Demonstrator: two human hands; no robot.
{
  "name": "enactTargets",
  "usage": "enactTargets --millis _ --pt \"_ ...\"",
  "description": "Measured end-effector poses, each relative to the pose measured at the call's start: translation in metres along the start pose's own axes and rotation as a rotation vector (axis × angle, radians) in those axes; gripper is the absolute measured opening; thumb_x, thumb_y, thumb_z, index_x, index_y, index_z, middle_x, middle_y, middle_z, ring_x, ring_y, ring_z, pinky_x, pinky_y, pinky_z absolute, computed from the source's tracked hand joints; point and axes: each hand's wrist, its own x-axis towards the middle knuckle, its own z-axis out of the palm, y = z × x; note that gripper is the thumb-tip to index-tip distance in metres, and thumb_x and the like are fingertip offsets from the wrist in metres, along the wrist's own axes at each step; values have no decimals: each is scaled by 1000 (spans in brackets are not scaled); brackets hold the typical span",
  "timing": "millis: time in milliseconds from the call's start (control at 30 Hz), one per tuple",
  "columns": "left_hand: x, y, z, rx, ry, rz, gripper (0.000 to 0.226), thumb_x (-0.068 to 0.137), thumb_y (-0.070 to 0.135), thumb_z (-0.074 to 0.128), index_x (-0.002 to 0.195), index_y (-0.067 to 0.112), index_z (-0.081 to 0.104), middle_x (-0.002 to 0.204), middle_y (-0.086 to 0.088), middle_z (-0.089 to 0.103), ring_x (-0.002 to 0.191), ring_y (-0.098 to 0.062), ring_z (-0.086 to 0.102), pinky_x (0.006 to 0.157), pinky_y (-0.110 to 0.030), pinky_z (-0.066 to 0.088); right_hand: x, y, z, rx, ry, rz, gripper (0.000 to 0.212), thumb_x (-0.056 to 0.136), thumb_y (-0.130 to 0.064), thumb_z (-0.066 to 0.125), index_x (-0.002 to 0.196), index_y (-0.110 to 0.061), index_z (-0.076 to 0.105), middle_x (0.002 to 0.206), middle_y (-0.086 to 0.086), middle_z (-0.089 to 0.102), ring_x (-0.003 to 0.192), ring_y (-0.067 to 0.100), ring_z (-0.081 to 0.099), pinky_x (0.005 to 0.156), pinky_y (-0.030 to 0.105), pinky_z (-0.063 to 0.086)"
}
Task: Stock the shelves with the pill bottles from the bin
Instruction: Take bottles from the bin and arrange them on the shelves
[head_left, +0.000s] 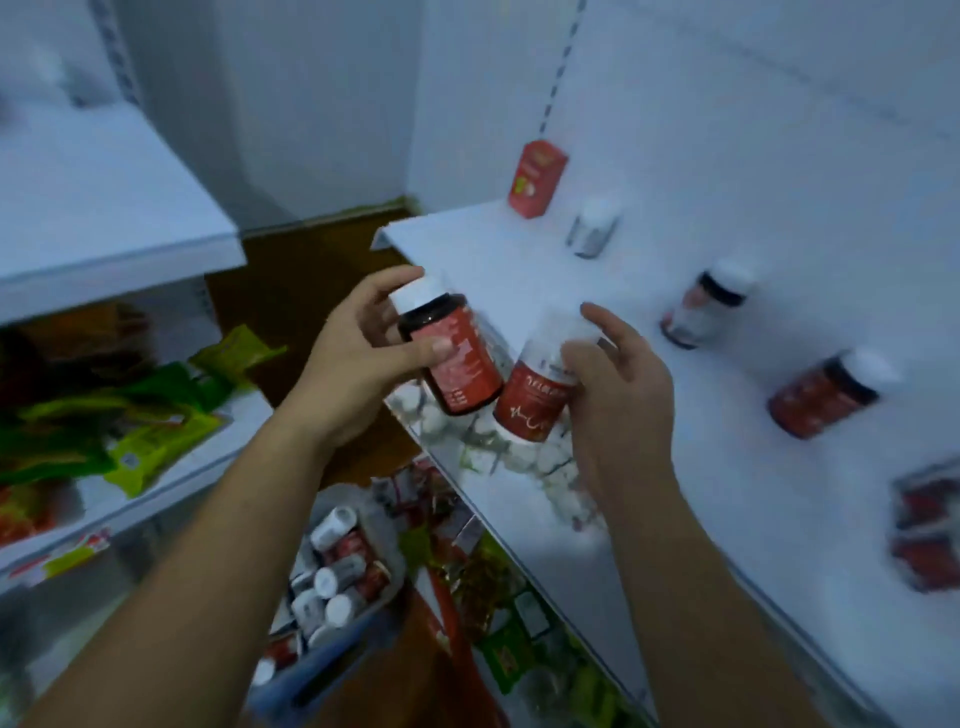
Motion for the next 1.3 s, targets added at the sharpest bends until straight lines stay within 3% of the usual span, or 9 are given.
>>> enactTargets --millis 167,233,433,567,700,800,1000,1167,1300 --pt "4 34 118 -202 -88 -26 60 87 11 76 144 4 57 137 -25 64 126 -39 65 103 -60 54 -6 -68 -64 197 165 -31 22 90 -7 64 110 -2 71 95 8 74 84 17 69 72 31 55" --pt "0 34 156 -214 -144 -39 57 88 16 73 143 4 59 139 -27 62 125 -40 63 104 -57 53 -12 -82 -92 237 179 -45 29 85 -16 65 111 -3 71 100 14 72 89 24 67 78 37 54" --pt "-32 13 240 -142 -207 -53 48 87 19 69 132 4 66 117 -16 74 104 -29 71 90 -41 59 -51 -90 -168 70 250 -69 26 100 -10 59 119 -23 70 103 -6 77 93 12 74 77 30 59" --pt "-47 -3 278 -87 -222 -73 48 88 22 68 134 7 66 117 -16 74 107 -31 71 87 -39 59 -70 -86 -209 -6 261 -52 31 101 -16 62 129 -27 66 119 -2 75 107 15 73 88 36 59" --pt "-63 -10 311 -37 -247 -96 48 91 26 67 137 12 65 121 -14 73 107 -28 72 83 -34 59 -87 -99 -243 286 242 58 24 98 -16 69 121 -11 71 108 7 78 98 20 75 85 38 59" --pt "-74 -13 333 -43 -258 -102 41 95 23 67 136 14 66 122 -15 73 107 -29 72 84 -36 60 -99 -111 -266 378 206 115 39 85 -26 77 119 -8 72 102 10 78 90 21 75 79 39 61" --pt "-93 -16 365 -33 -276 -97 43 92 31 66 133 17 69 122 -14 73 109 -29 72 90 -41 59 -116 -118 -300 305 230 51 65 68 -38 86 128 -24 66 118 3 76 110 20 74 95 43 59" --pt "-103 -14 380 -24 -319 -91 40 97 25 59 135 15 66 125 -13 73 113 -30 71 98 -44 59 -121 -123 -309 439 197 111 48 89 -37 74 132 -18 66 125 12 73 113 27 72 95 49 59" --pt "-97 -11 382 -19 -366 -84 46 95 27 67 139 15 64 126 -12 72 113 -28 70 97 -43 59 -117 -127 -309 507 232 178 47 98 -47 59 130 -13 64 115 21 75 96 32 74 77 44 63"
